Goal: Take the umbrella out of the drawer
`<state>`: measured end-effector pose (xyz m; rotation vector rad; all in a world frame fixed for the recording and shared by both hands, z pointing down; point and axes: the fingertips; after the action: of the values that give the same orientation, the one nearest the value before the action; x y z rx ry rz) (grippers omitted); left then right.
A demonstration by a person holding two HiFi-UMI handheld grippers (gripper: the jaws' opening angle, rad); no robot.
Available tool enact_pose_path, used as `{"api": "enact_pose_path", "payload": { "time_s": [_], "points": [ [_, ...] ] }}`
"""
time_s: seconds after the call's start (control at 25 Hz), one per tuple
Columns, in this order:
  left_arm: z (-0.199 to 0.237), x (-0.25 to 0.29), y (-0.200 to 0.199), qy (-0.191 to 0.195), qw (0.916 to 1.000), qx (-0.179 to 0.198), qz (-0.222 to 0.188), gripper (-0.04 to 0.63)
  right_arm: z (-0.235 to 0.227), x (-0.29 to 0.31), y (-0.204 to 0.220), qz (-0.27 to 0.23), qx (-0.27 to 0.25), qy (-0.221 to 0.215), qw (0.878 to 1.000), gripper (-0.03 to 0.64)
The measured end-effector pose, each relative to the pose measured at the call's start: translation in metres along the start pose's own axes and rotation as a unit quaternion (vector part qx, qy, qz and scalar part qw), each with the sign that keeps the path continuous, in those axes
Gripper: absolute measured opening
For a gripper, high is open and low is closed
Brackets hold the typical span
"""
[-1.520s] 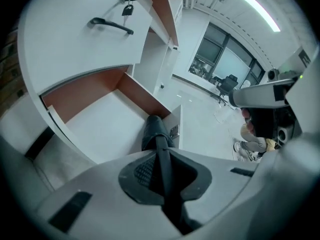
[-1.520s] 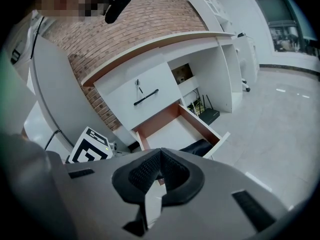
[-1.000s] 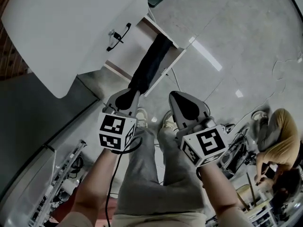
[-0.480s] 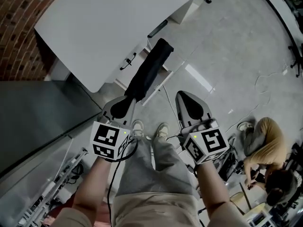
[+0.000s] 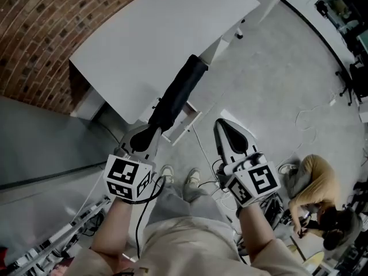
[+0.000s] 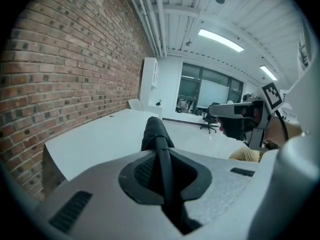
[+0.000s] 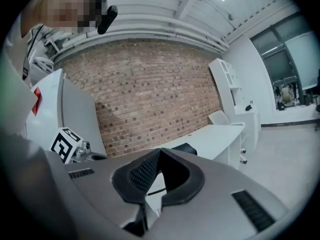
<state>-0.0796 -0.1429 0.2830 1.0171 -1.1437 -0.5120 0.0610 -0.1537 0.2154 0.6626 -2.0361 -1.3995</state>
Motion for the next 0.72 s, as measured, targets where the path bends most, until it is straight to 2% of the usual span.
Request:
{"api": "enact_pose_path", "payload": {
  "time_s": [0.12, 0.32, 0.52, 0.72],
  "points": [
    [-0.008, -0.027, -0.030, -0.004, 0.9997, -0.005, -0.025, 0.018, 0.020, -0.020, -0.045, -0.029, -0.022, -0.013, 0.999, 0.008],
    [-0.030, -0.073, -0.070, -0.002, 0.9982, 0.016, -0.057, 0.018, 0.049, -0.052, -0.100, -0.062, -0.054, -0.026, 0.996, 0.008],
    [-0.049, -0.113, -0.104, 0.012, 0.9951, 0.024, -0.096, 0.018, 0.076, -0.083, -0.143, -0.093, -0.083, -0.040, 0.991, 0.006],
    [-0.064, -0.145, -0.132, 0.034, 0.9896, 0.025, -0.138, 0.020, 0.096, -0.109, -0.169, -0.117, -0.098, -0.057, 0.987, 0.007]
  ]
}}
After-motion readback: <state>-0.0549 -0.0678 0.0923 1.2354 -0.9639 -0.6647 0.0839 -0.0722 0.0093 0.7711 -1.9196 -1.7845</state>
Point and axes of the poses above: the fingertips, and each gripper's own axes: x forward along the fingers, z to its left, y out of its underside, and after that the axes turned 11 degrees about -y, right-handed
